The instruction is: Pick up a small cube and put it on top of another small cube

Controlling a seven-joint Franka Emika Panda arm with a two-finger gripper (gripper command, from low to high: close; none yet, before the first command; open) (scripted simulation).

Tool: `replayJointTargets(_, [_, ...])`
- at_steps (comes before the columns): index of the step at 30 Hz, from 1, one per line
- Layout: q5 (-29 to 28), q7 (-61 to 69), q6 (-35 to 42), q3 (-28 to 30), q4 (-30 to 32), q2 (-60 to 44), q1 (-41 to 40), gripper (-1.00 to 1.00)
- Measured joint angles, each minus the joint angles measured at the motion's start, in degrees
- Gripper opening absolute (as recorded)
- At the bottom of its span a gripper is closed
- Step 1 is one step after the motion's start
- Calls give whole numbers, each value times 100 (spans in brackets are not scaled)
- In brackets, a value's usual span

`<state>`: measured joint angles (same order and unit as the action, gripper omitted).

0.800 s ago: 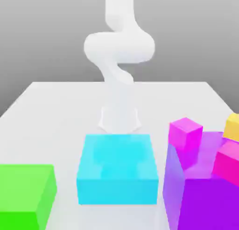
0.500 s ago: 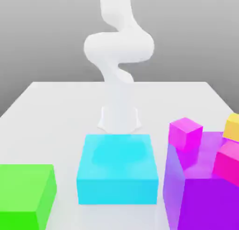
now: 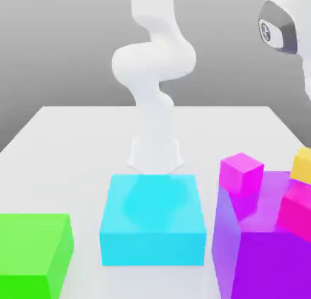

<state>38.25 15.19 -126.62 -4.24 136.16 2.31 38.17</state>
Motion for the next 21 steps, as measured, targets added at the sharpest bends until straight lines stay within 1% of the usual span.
replayJointTargets(2, [230, 18, 7, -134, 178, -167, 333, 0])
replayJointTargets(5, [84, -548, -199, -21, 409, -245, 1099, 0])
replayJointTargets(8, [-158, -1212, -442, 447, 623, -274, 2100, 0])
replayJointTargets(11, [-380, -1825, -668, 975, 829, -285, 2719, 0])
replayJointTargets(13, [-547, -2301, -851, 1326, 973, -310, 2801, 0])
replayJointTargets(15, [-747, -2856, -1059, 1528, 1129, -343, 2505, 0])
replayJointTargets(17, [-974, -3370, -1279, 1491, 1252, -347, 2289, 0])
replayJointTargets(19, [-1222, -3878, -1506, 1432, 1361, -340, 2371, 0])
replayJointTargets(21, [-1466, -4380, -1736, 1495, 1467, -331, 2499, 0])
